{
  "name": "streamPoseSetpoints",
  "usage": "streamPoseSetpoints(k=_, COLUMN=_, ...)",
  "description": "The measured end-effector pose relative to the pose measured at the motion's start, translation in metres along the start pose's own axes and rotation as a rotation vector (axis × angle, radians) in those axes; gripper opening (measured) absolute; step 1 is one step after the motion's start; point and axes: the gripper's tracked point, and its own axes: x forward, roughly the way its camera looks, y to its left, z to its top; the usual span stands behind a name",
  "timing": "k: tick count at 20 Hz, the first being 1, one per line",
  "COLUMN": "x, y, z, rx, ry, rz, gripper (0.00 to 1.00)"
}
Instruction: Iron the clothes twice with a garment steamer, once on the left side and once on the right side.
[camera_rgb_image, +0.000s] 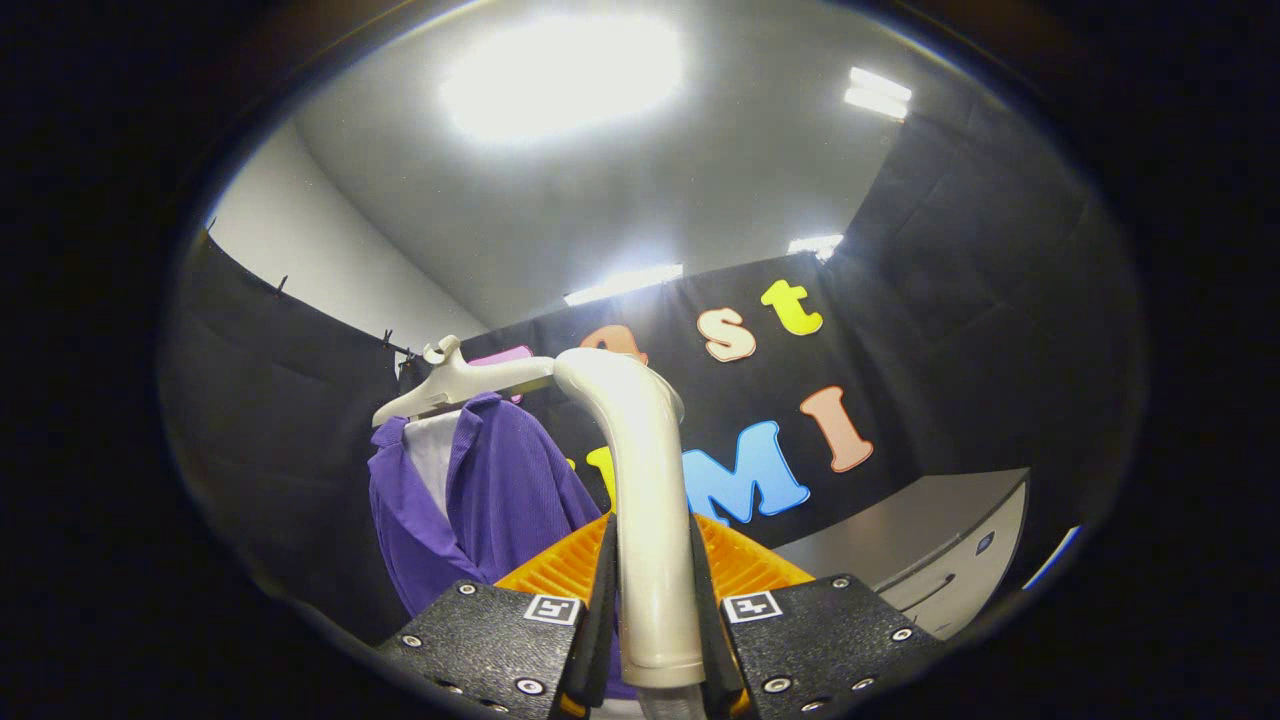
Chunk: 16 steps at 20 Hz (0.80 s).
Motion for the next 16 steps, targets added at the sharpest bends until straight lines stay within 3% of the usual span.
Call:
streamPoseSetpoints(k=7, x=0.023, y=0.075, z=-0.009, rx=-0.132, ry=0.003, rz=0.049, gripper=0.37)
streamPoseSetpoints(k=16, x=0.066, y=0.136, z=-0.038, rx=-0.298, ry=0.052, rz=0.109, gripper=0.38)
